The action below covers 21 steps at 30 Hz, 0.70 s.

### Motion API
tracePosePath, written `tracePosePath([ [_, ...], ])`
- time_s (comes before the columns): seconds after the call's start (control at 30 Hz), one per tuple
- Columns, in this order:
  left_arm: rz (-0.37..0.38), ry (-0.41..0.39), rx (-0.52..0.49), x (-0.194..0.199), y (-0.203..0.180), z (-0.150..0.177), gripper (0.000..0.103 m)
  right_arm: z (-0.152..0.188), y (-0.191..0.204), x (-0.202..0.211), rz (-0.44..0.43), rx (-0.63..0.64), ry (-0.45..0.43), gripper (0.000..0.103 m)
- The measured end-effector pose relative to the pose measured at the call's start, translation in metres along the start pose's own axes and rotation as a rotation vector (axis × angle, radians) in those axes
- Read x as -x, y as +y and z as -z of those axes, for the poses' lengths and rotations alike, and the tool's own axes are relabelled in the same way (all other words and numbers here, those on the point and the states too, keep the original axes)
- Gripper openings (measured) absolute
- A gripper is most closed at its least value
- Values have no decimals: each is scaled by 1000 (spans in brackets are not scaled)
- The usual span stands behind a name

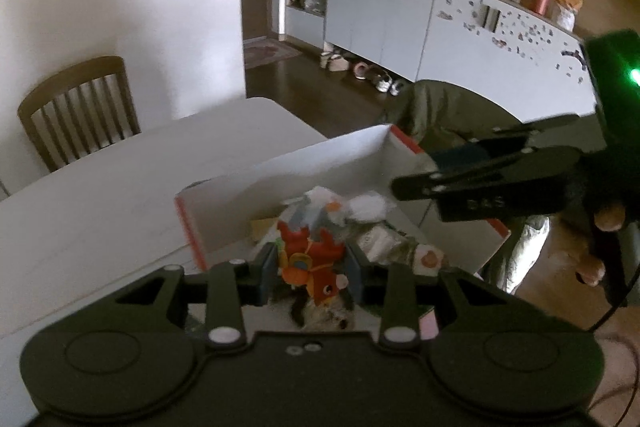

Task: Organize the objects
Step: 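Carry the orange keychain with the left tool while the right tool carries the soap bar to the shoebox, then release the orange keychain with the left tool while the right tool releases the soap bar in the box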

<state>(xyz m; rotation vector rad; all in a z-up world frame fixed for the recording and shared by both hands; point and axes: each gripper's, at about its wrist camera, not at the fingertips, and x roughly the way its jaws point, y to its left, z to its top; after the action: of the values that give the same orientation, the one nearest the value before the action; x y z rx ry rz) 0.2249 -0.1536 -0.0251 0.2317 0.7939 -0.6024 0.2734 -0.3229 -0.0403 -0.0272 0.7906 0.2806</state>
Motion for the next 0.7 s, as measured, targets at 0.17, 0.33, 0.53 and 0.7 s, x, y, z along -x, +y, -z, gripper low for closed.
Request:
tracePosePath([
  [0.17, -4, 35, -41, -25, -17, -1, 35, -7, -11, -14, -1, 22, 11, 50],
  [0.33, -16, 89, -80, -53, -28, 2, 35, -10, -20, -35, 9, 28, 42, 50],
  [0.53, -20, 143, -95, -82, -33, 4, 35, -4, -22, -59, -1, 42, 89, 50],
  [0.7, -15, 178, -90, -99, -37, 5, 35, 0, -21, -77, 1, 64, 130, 50],
])
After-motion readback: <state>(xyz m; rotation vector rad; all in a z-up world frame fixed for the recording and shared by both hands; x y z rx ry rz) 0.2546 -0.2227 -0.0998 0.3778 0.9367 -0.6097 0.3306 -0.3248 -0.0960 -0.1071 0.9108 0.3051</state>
